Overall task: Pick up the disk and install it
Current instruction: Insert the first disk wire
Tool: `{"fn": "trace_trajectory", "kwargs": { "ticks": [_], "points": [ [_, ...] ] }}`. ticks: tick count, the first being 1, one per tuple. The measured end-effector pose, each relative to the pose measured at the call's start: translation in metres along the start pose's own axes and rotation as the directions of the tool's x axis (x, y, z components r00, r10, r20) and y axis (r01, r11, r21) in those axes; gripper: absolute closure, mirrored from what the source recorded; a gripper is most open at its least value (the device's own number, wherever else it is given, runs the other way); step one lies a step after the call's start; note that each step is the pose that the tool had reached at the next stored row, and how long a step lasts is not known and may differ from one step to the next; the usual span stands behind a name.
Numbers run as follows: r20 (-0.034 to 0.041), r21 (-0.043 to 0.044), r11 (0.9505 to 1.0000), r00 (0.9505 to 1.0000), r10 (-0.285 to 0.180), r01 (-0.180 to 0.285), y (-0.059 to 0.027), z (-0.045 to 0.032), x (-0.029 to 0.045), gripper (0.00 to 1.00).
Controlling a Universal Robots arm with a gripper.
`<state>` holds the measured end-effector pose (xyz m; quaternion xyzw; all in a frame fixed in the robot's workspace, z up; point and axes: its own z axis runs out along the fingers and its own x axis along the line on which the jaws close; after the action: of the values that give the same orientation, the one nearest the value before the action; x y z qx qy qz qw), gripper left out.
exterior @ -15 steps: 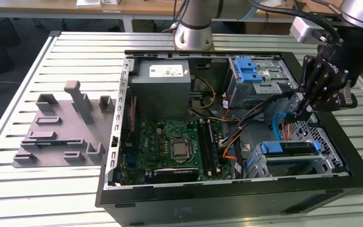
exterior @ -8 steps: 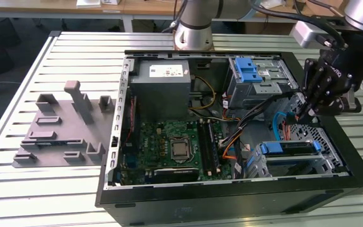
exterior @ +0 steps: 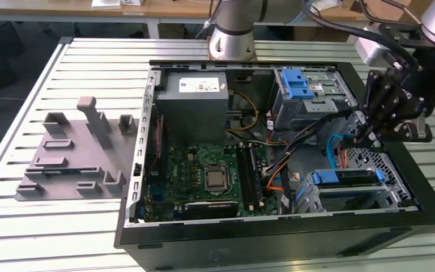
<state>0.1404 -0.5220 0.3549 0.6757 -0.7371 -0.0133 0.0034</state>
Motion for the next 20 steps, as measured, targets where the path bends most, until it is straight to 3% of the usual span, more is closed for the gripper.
{"fn": "trace_trajectory", "kwargs": {
  "ticks": [5,10,11,16,20],
  "points": [
    [-0.0001,-0.0001,1.0000,1.0000,-0.009,0.009,-0.0006,0.0013,0.0094,0.84],
    [-0.0006,-0.0008,0.9982,0.9982,-0.060,0.060,-0.0001,0.0034,0.0105,0.84],
    [0.0017,-0.0009,0.9979,0.9979,-0.064,0.064,-0.0001,0.0037,0.0112,0.84],
    [0.0286,-0.0016,0.9978,0.9974,-0.066,0.066,-0.0007,0.0048,0.0174,0.84],
    [0.0352,-0.0017,0.9978,0.9972,-0.067,0.067,-0.0013,0.0066,0.0242,0.84]
  ]
}}
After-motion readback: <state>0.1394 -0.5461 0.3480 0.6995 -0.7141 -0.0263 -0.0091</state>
